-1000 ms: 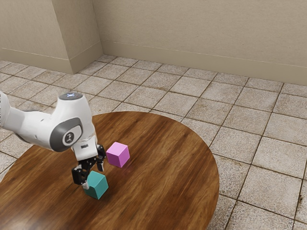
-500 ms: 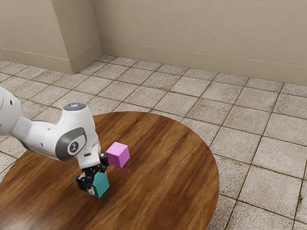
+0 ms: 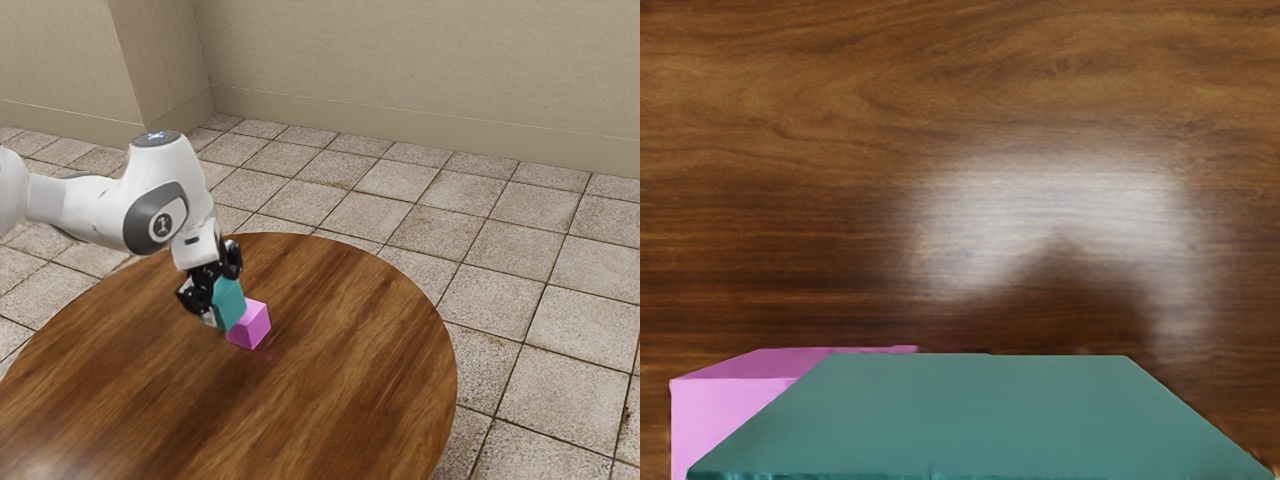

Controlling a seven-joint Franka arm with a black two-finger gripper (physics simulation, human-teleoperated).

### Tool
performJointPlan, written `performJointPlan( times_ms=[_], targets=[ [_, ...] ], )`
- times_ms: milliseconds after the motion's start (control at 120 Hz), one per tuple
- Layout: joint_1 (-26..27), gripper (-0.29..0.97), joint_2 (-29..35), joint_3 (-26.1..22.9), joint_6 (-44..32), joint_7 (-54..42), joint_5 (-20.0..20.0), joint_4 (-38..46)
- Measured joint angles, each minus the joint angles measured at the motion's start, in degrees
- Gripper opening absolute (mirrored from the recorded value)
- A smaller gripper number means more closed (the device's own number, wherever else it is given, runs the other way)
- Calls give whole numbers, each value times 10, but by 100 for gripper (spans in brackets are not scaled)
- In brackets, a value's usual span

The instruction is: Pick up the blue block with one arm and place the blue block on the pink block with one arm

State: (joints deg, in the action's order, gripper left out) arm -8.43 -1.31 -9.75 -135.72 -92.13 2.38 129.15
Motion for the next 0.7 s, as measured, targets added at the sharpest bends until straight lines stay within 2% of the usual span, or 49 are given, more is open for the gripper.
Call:
performJointPlan(
  times_ms=[242,558,700],
  targets=[
    [-17,30,-119,1,77,-32,-2,-139],
    [-17,29,-163,1,111,-65,-3,-195],
    [-17,48,-167,0,119,-77,-3,-197]
  ],
)
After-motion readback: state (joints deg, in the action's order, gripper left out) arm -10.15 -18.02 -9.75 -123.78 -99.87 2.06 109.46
